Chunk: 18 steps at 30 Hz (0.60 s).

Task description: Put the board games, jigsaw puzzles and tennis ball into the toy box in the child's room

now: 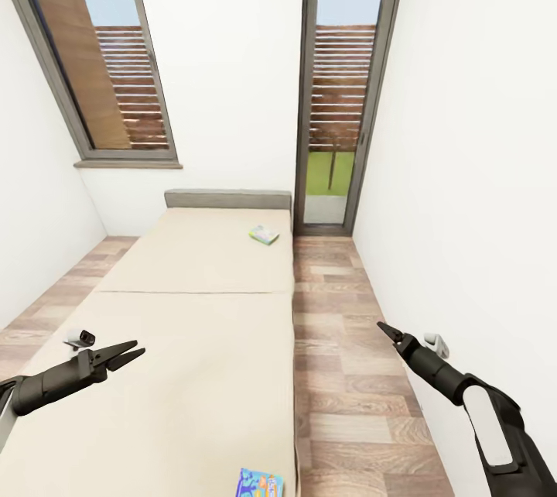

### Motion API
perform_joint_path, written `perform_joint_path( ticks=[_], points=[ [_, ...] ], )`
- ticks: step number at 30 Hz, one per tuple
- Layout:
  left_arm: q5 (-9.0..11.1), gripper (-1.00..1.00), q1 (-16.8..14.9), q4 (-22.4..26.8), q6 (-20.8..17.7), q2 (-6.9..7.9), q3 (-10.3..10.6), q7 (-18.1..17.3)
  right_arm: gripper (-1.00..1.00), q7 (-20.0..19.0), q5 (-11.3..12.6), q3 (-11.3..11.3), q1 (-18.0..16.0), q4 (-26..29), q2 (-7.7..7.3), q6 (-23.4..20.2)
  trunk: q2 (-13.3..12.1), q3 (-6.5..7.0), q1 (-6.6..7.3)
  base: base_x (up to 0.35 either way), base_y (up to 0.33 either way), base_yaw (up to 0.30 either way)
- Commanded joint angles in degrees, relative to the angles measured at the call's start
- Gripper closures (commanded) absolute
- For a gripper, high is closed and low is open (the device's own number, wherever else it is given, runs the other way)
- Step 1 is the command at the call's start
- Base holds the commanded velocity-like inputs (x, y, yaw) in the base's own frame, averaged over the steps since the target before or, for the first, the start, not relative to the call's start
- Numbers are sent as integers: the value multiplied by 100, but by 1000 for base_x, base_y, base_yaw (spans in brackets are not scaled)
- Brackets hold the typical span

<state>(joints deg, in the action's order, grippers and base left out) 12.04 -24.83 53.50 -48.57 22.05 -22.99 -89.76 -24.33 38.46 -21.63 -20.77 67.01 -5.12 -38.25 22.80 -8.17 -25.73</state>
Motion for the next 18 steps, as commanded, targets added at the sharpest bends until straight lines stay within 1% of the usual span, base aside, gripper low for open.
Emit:
perform_joint_path(
  ticks=[1,7,18],
  points=[
    [-5,-100,-4,3,-62,1,0,-24,-100,-11,15,-10,-6,-1,0,-27,12,-12,-5,156,-158,0],
    [-1,-100,-4,3,-39,1,-2,-24,-100,-18,13,-2,-6,-11,-6,230,12,-12,-5,50,-145,0],
    [0,-100,-4,7,-43,1,-3,-24,-100,-19,21,1,-6,-11,1,307,12,-12,-5,-12,-211,0]
  ],
)
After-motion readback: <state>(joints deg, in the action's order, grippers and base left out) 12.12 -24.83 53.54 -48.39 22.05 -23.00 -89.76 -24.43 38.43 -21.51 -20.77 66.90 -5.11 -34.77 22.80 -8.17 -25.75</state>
